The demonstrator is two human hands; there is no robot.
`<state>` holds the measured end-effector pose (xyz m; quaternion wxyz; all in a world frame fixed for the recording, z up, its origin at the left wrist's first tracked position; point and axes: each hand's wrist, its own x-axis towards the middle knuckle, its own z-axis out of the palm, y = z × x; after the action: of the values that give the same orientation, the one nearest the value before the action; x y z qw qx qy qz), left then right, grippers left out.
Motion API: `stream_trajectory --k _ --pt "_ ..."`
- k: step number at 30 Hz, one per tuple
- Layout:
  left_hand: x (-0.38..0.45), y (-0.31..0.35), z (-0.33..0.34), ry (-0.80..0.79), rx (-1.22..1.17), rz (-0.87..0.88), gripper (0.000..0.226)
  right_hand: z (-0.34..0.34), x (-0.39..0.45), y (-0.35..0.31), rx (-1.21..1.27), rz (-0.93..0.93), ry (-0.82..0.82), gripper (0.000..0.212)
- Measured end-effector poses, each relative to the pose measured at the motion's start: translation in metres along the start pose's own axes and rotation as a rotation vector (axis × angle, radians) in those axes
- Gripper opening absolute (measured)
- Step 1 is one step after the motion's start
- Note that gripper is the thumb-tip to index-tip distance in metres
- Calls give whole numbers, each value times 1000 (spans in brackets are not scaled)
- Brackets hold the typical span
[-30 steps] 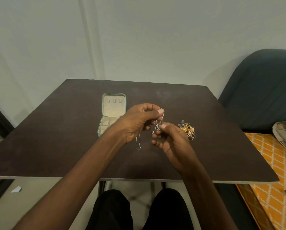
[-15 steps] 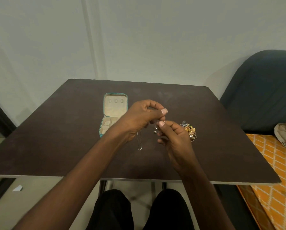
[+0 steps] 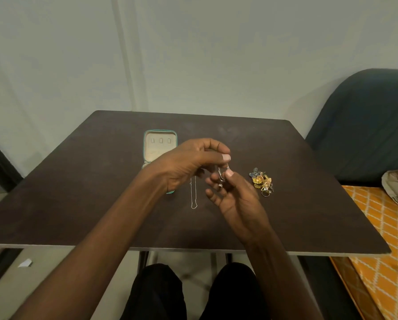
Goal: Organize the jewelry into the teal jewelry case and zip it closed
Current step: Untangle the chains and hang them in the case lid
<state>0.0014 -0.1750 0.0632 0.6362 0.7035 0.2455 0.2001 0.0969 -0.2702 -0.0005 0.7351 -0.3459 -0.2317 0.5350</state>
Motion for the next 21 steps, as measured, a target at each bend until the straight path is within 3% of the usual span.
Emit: stream_trajectory --k 3,8,16,21 --pt "0 -1 -4 16 22 6 15 2 0 3 22 -14 14 13" --pt "1 2 -7 -28 -312 -155 10 7 0 7 66 33 -2 15" --pt "-3 -1 -5 12 -216 -93 13 4 1 9 -59 29 -17 18" --pt "-4 -6 -9 11 -140 -25 13 2 2 2 -319 -88 38 30"
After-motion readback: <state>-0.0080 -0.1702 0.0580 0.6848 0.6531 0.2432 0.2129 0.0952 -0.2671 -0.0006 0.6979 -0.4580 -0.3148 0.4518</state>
